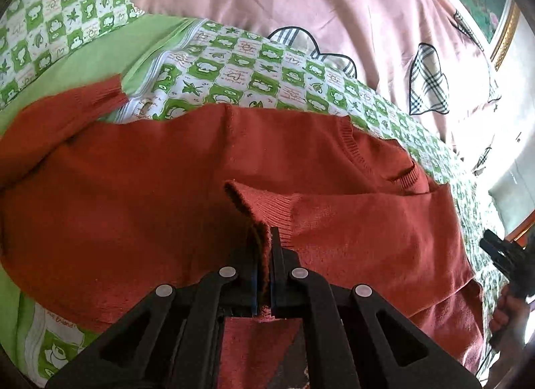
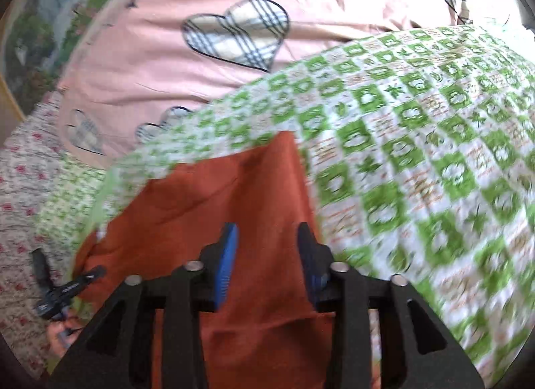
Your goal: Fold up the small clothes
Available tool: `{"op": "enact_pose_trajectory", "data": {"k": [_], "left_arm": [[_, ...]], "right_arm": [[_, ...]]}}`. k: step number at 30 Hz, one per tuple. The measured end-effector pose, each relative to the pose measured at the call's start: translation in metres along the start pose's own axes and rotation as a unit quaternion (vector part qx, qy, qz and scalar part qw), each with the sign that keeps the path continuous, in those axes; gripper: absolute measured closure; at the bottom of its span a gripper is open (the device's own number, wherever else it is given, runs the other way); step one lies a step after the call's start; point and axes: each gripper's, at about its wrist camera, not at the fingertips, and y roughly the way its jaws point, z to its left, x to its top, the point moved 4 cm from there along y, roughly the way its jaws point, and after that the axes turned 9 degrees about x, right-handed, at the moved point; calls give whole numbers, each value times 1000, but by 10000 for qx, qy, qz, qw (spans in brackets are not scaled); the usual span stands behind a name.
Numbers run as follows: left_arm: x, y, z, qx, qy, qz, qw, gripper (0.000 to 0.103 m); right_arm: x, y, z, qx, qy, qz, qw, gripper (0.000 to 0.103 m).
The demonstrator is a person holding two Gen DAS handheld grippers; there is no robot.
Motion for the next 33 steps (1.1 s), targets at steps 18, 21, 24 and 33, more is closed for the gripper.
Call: {"op": "enact_pose_trajectory", "data": {"k": [18, 21, 24, 33], "left_arm": [[-4, 18, -33, 315, 503, -49, 9982, 101], [-9, 29, -16, 273, 321, 150, 9990, 100], [-10, 21, -4, 306, 269, 138, 9991, 98], [-5, -39, 51, 979, 375, -283, 9941, 52]], "right_arm": [[23, 48, -36, -290, -53, 442, 9986, 93], [15, 66, -42, -464, -26, 625, 9970, 92], [13, 58, -43, -667, 48, 485, 9966, 82], [-28, 5, 27, 423, -194, 240, 9986, 56]]}}
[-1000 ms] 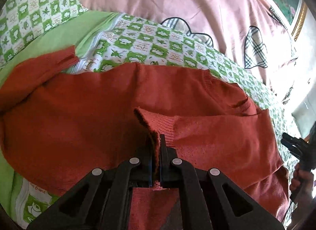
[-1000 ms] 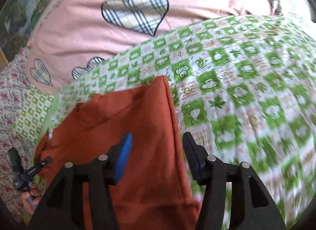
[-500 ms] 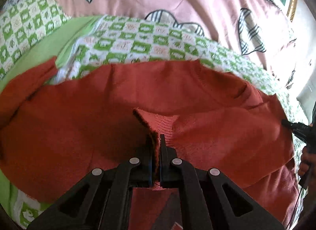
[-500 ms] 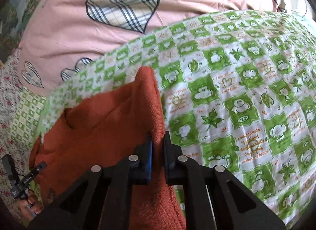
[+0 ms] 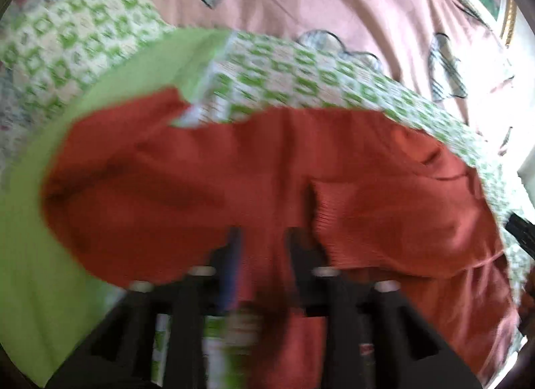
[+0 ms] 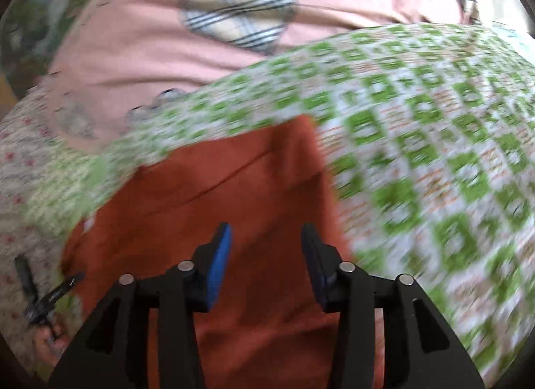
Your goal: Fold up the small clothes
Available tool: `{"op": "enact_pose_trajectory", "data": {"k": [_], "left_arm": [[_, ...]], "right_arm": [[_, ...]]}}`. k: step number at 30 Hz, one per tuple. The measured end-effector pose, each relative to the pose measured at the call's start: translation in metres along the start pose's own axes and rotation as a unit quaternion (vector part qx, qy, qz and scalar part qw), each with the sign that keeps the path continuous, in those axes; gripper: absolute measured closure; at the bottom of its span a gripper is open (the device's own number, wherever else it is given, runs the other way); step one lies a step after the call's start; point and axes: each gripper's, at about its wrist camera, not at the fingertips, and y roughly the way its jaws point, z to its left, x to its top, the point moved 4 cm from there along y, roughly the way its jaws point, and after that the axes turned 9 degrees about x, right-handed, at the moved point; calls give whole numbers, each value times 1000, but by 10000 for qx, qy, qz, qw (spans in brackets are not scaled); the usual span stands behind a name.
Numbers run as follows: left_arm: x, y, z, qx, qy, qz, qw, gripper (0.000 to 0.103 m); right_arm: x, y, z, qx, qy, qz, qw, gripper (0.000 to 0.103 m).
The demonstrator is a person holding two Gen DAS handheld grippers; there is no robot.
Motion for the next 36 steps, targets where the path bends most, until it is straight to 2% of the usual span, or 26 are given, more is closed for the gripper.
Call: {"op": "enact_pose_trajectory", "data": {"k": [1, 2, 5, 8, 12, 13, 14, 15, 17, 21, 24, 27, 30, 33, 36], "left_arm": [[5, -1, 6, 153, 5, -86, 9998, 36], [14, 0, 19, 481, 24, -185, 9987, 22], [37, 18, 39, 924, 146, -194, 9954, 20], [60, 58, 54, 1304, 348, 102, 9908, 20], [73, 95, 76, 1501, 264, 412, 9875, 22], [76, 101, 83, 1432, 118, 468, 9885, 38], [77, 103, 88, 1314, -1, 502, 9901, 62], [79, 104, 94, 1119, -161, 527, 9922, 68], [82, 98, 103, 852, -460, 468, 9942, 100], [81, 67, 102, 485, -766, 201, 9957, 100], [77, 24, 72, 37, -830, -165, 9964, 101], [73, -17, 18, -600, -747, -510, 9941, 101], [70, -41, -47, -1198, -514, -663, 9893, 101], [63, -52, -116, -1656, -215, -745, 9831, 101], [52, -43, -178, -1963, 2, -597, 9787, 101]], "right_arm": [[-6, 2, 7, 87, -19, 58, 9999, 55], [-16, 3, 15, 207, -38, 160, 9997, 55], [-43, 15, 38, 562, -2, 450, 9974, 55], [-64, 25, 55, 769, 16, 693, 9946, 55], [-74, 29, 66, 833, -28, 815, 9932, 55], [-74, 31, 68, 831, -44, 826, 9931, 55], [-73, 31, 70, 830, -75, 825, 9931, 55], [-74, 29, 72, 823, -102, 807, 9933, 55], [-74, 25, 72, 817, -133, 753, 9937, 55], [-74, 21, 70, 887, -144, 623, 9940, 55], [-76, 19, 69, 882, -157, 569, 9943, 55], [-77, 14, 61, 858, -54, 500, 9950, 55], [-75, 2, 51, 805, 36, 372, 9961, 55], [-70, -12, 40, 739, 91, 219, 9970, 55], [-65, -22, 26, 668, 193, 81, 9975, 55]]}}
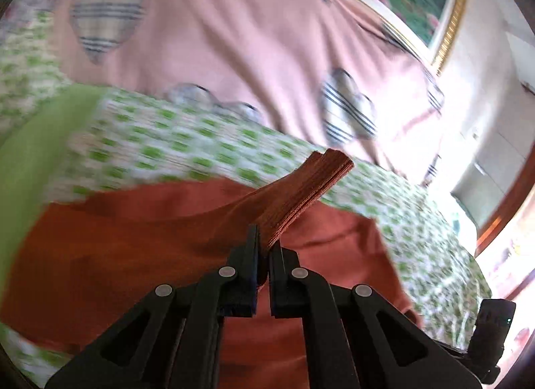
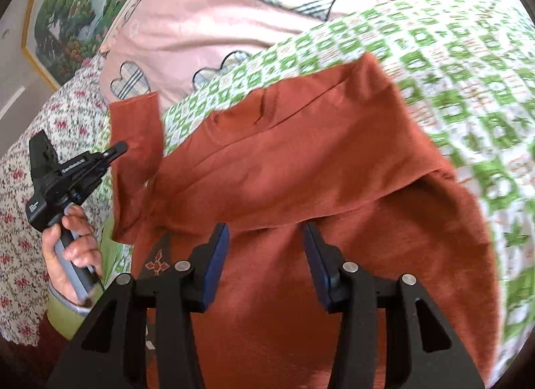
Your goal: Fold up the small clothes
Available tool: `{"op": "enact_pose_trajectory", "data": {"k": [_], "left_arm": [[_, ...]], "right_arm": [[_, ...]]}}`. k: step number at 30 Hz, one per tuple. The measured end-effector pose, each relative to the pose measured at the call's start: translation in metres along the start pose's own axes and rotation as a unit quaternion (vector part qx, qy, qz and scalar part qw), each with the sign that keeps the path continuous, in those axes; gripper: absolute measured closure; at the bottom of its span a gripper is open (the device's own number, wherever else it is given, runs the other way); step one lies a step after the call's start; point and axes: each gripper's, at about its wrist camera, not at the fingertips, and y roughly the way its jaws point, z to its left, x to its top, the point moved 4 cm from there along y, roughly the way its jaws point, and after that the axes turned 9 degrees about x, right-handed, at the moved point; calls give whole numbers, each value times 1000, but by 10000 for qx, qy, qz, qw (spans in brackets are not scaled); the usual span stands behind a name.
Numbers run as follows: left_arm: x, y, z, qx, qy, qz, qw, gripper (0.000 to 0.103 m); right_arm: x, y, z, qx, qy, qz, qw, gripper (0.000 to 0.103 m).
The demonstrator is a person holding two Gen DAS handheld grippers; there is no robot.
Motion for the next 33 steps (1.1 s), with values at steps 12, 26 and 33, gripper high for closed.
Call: {"op": "enact_pose_trajectory", "data": {"k": [12, 26, 33], "left_arm": [[-77, 102, -82, -37, 725, 932, 9930, 98], [-108, -35, 52, 1454, 776, 475, 9852, 27], [-110, -47, 181, 2356, -663, 742, 9667, 27]], "right_arm": [[23, -16, -40, -139, 424, -320, 9985, 55], [52, 73, -23, -41, 605, 91, 9981, 55], [61, 121, -31, -48, 868, 193, 9960, 60]]}}
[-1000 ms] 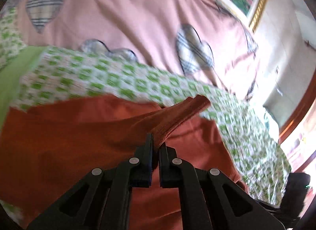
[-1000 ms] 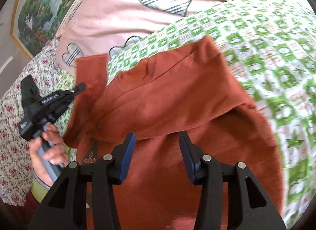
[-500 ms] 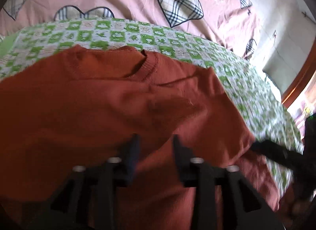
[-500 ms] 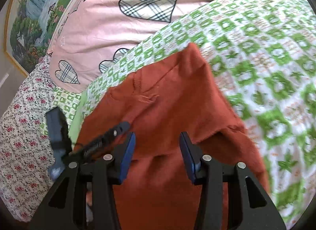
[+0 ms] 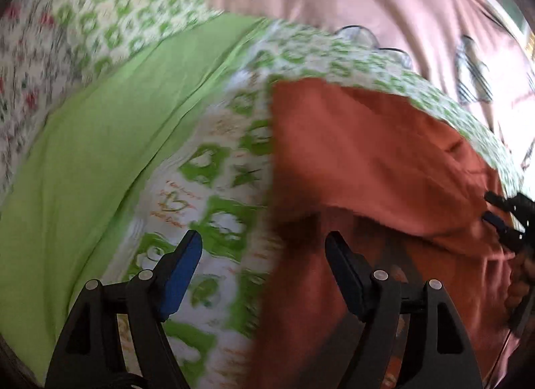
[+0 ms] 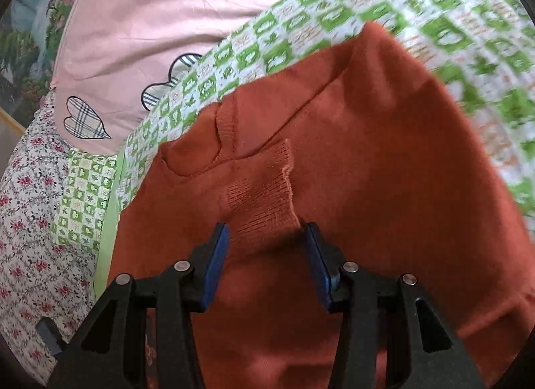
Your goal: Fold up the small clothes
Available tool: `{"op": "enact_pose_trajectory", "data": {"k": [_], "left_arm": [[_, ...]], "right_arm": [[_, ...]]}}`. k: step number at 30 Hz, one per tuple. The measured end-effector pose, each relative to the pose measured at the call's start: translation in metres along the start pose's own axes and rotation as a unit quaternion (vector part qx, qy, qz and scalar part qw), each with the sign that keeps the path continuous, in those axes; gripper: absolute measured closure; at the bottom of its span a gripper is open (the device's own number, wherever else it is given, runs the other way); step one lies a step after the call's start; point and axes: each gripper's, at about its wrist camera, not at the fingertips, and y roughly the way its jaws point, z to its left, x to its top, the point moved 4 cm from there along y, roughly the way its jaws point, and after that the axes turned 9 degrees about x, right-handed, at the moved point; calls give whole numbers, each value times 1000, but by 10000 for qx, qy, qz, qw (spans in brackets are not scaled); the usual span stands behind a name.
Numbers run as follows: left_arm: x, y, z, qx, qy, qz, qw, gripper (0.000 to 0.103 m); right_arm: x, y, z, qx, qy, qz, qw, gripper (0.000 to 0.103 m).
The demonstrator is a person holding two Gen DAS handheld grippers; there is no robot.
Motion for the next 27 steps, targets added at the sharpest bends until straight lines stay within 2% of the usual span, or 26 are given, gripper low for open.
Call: {"op": "enact_pose_trajectory", "data": {"k": [1, 2, 3, 4, 5, 6, 7, 8, 9, 10, 11, 12, 15, 18, 21, 22, 24, 27], "left_arm": [[3, 6, 1, -50, -42, 30, 10000, 27], [6, 13, -2, -134, -46, 90, 9999, 29], [10, 20, -6, -211, -27, 149, 9997, 31], [14, 25, -13, -260, -5, 178, 9995, 37], [19, 30, -18, -261, 22, 171, 9995, 52], [26, 32, -22, -245, 75, 118, 9996, 62], [30, 30, -25, -283, 93, 91, 9995, 78], [36, 25, -26, -293, 81, -12, 9995, 81], [39, 22, -26, -188, 85, -139, 9997, 81], [40, 19, -29, -40, 148, -289, 9995, 76], [37, 17, -31, 104, 309, -379, 9987, 66], [33, 19, -33, 204, 419, -349, 9983, 64], [25, 26, -37, 276, 583, -219, 9977, 79], [33, 7, -26, 325, 183, -603, 9975, 81], [35, -1, -21, 303, 46, -819, 9962, 81], [31, 2, -22, 322, 120, -792, 9963, 81], [24, 14, -22, 269, 240, -497, 9981, 81], [19, 22, -21, 140, 367, -226, 9990, 75]], "right_arm": [[2, 4, 0, 7, -15, -35, 10000, 85], [3, 5, 2, -4, -29, -22, 10000, 93], [5, 5, 6, 13, -61, -49, 10000, 93], [8, 2, 11, 79, -117, -133, 9998, 93], [14, -10, 23, 174, -270, -302, 9990, 93], [18, -23, 32, 251, -408, -462, 9978, 93], [21, -39, 41, 361, -521, -640, 9959, 93], [25, -55, 47, 426, -619, -850, 9935, 93], [28, -69, 49, 407, -713, -1007, 9915, 93], [30, -85, 47, 308, -804, -1168, 9894, 93], [32, -92, 43, 236, -823, -1233, 9887, 93], [32, -97, 34, 114, -814, -1236, 9889, 93], [24, -82, 0, -270, -670, -884, 9935, 93], [12, -64, -12, -388, -674, -654, 9948, 93], [11, -67, -7, -129, -765, -844, 9934, 93], [11, -70, -6, -60, -784, -923, 9926, 93], [12, -69, -8, -67, -831, -936, 9921, 93], [3, -59, -21, -392, -844, -606, 9938, 93]]}}
